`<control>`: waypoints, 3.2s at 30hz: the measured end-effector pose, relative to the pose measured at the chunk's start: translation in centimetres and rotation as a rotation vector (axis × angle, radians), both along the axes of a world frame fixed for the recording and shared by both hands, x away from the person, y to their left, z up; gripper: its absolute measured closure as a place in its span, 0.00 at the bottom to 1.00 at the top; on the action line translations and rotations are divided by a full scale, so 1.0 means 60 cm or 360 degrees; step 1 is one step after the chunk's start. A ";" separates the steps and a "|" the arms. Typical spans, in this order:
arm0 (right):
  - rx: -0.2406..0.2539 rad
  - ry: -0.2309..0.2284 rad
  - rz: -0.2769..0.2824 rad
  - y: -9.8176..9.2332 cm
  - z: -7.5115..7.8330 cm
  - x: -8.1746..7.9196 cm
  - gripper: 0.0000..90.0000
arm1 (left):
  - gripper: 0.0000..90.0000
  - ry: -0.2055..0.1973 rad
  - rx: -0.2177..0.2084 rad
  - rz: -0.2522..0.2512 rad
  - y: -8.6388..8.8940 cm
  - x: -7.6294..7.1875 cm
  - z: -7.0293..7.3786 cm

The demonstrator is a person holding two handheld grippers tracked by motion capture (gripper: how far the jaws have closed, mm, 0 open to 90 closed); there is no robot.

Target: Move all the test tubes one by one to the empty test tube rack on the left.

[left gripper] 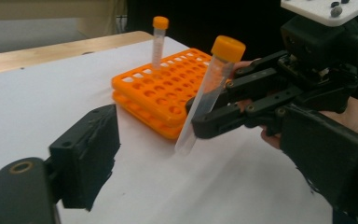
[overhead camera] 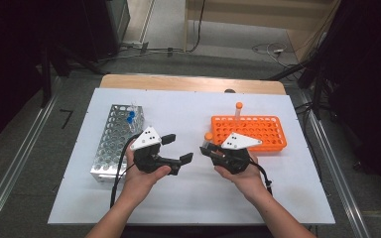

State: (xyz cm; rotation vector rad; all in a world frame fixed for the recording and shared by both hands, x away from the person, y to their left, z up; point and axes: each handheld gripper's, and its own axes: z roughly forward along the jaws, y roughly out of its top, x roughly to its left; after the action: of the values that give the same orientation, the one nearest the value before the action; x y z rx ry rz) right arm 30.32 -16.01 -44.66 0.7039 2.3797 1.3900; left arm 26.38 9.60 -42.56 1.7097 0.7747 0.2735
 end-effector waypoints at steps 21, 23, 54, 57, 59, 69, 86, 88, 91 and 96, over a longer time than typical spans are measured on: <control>-0.0012 0.0065 0.0240 0.044 0.004 -0.046 0.81 | 0.75 -0.0028 0.0079 -0.0188 -0.024 -0.006 -0.004; -0.0011 0.0073 0.0246 0.044 0.004 -0.046 0.81 | 0.78 -0.0036 0.0098 -0.0188 -0.024 -0.007 -0.004; 0.0062 0.0155 0.0302 0.001 -0.002 -0.022 0.13 | 0.83 -0.0116 0.0072 0.0176 0.090 0.018 0.033; 0.0056 0.0168 0.0298 -0.010 -0.002 -0.017 0.03 | 0.83 -0.0110 0.0063 0.0234 0.114 0.025 0.034; 0.0066 0.0182 0.0296 -0.019 -0.002 -0.012 0.00 | 0.83 -0.0100 0.0053 0.0280 0.131 0.031 0.032; 0.0088 0.0217 0.0238 -0.051 -0.010 0.011 0.00 | 0.83 -0.0100 0.0066 0.0483 0.185 0.048 0.022; 0.0083 0.0216 0.0209 -0.057 -0.013 0.013 0.00 | 0.83 -0.0139 0.0127 0.0664 0.213 0.050 0.015; 0.0082 0.0218 0.0208 -0.057 -0.013 0.013 0.00 | 0.83 -0.0144 0.0146 0.0679 0.214 0.050 0.013; 0.0075 0.0220 0.0206 -0.056 -0.015 0.013 0.00 | 0.83 -0.0154 0.0155 0.0697 0.215 0.050 0.009; 0.0071 0.0220 0.0212 -0.055 -0.017 0.013 0.00 | 0.83 -0.0167 0.0172 0.0705 0.213 0.051 0.007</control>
State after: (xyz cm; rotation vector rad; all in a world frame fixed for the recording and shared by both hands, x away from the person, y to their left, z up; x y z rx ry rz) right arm 31.09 -19.30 -45.66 0.6849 2.5508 1.4972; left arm 29.41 22.40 -42.12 1.5942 1.0718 0.7139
